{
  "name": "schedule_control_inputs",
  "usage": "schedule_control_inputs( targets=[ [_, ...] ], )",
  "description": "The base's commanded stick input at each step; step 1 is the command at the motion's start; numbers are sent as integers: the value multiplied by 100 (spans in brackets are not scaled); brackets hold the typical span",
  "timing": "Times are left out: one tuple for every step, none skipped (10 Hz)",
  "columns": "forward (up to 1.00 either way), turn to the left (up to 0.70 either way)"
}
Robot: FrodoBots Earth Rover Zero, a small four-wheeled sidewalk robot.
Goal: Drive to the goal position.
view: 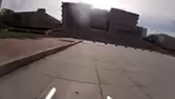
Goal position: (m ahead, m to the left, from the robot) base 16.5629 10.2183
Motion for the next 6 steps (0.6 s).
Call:
schedule_control_inputs(
  targets=[
    [100,0],
    [100,0],
    [100,0],
    [100,0],
    [100,0],
    [100,0]
  ],
)
